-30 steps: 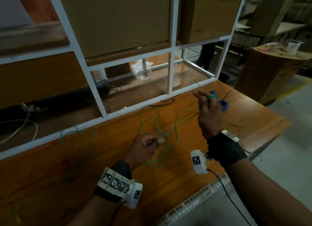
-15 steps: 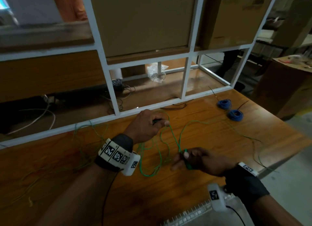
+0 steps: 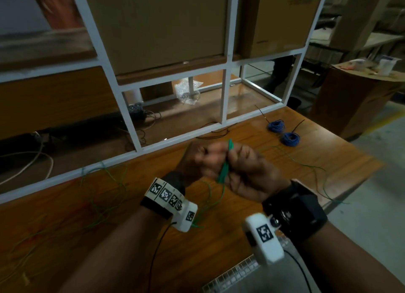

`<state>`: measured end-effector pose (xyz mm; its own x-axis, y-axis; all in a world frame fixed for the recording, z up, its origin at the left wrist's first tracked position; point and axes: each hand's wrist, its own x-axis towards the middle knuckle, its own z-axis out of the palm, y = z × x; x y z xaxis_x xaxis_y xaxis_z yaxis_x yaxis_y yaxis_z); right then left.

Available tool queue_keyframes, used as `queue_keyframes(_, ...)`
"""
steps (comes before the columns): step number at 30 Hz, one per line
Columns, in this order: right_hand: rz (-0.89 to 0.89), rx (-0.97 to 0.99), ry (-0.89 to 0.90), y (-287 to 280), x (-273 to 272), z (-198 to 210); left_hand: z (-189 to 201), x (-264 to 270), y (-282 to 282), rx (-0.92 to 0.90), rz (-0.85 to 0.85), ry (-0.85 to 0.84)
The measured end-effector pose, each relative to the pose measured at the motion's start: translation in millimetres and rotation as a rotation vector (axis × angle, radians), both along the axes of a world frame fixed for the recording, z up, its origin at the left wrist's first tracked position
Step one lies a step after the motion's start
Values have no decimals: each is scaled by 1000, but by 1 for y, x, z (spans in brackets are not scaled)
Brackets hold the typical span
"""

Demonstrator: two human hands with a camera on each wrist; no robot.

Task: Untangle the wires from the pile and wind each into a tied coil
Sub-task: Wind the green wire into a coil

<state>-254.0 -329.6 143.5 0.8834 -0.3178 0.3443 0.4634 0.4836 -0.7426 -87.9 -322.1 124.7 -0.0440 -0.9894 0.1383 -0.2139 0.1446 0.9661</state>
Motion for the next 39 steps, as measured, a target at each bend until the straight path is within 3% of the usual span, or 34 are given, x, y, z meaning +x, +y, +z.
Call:
queue_keyframes(2, -164, 126, -63, -13, 6, 17, -14, -6, 4, -3, 35, 19)
queue_keyframes(4, -459, 208, -44, -32, 6, 23, -28, -9, 10, 18, 45, 54)
queue_keyframes(7, -849, 199, 95, -57, 4, 12, -41, -8, 23, 86, 51, 103)
queue_keyframes(10, -1052, 171, 238, -63, 7, -5, -51, -3, 32, 102, 61, 23)
queue_keyframes(13, -1326, -174, 442, -60, 7, -16, -55, 4, 37, 145, 48, -41)
queue_keyframes(15, -1422, -554, 734, -62, 4, -28, -50, 11, 41, 121, 78, -123)
queue_keyframes(16, -1380, -735, 871, -63, 3, -34, -47, 16, 42, 95, 110, -206)
queue_keyframes(18, -1097, -979, 1042, -61, -1, -46, -42, 27, 44, 13, 175, -404)
queue_keyframes(21, -618, -1068, 1026, -50, -9, -51, -34, 46, 43, -130, 230, -572)
queue_keyframes(30, -13, -655, 875, -19, -10, -39, -12, 52, 31, -372, 36, -601)
queue_keyframes(34, 104, -238, 647, -11, -12, -36, -12, 49, 28, -439, 32, -567)
queue_keyframes(37, 202, 79, 329, -10, -11, -34, -17, 42, 31, -433, 25, -463)
queue_keyframes(39, 163, 209, 152, -8, -2, -31, -23, 33, 33, -392, 32, -434)
